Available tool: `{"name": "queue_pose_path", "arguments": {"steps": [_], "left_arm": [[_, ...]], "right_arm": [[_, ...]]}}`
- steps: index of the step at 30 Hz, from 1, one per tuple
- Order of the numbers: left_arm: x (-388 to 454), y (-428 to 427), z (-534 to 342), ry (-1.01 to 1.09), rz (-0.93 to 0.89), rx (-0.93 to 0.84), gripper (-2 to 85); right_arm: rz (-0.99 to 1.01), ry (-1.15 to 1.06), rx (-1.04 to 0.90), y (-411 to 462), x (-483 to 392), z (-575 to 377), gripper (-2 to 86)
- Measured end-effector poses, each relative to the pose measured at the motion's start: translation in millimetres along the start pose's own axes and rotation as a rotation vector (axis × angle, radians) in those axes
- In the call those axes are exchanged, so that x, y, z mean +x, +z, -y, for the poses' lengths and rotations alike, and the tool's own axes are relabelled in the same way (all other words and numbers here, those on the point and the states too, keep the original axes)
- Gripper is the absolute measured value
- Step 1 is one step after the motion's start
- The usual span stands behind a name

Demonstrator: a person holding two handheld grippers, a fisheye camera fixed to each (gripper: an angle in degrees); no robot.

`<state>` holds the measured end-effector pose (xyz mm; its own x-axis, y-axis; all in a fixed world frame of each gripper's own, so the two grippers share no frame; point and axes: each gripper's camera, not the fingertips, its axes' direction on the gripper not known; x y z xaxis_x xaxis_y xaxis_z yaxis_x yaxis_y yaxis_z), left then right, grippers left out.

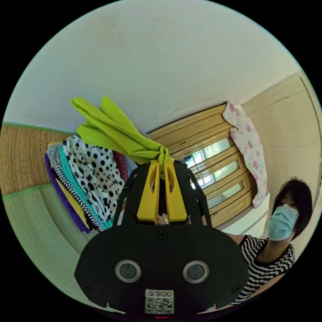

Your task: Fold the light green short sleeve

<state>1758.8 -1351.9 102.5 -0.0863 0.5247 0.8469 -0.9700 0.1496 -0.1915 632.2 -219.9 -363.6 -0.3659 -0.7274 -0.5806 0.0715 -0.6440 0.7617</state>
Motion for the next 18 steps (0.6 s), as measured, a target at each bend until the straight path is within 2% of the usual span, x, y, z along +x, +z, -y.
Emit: {"name": "queue_pose_path", "arguments": {"steps": [4, 6, 14, 18], "left_arm": [[-66, 66, -17, -0.267, 0.057, -0.124, 2.5], [-73, 84, -21, -0.315, 0.040, -0.147, 2.5], [-41, 124, 8, -0.313, 0.145, -0.192, 2.8], [-31, 133, 22, -0.337, 0.125, -0.183, 3.2]], "right_arm": [[-0.047, 0.253, -0.053, -3, 128, -29, 2.2], [-0.014, 0.336, -0.059, -6, 183, -45, 2.2], [-0.018, 0.332, -0.115, -12, 244, -32, 2.2], [0.014, 0.368, -0.053, -23, 272, -28, 1.5]]}}
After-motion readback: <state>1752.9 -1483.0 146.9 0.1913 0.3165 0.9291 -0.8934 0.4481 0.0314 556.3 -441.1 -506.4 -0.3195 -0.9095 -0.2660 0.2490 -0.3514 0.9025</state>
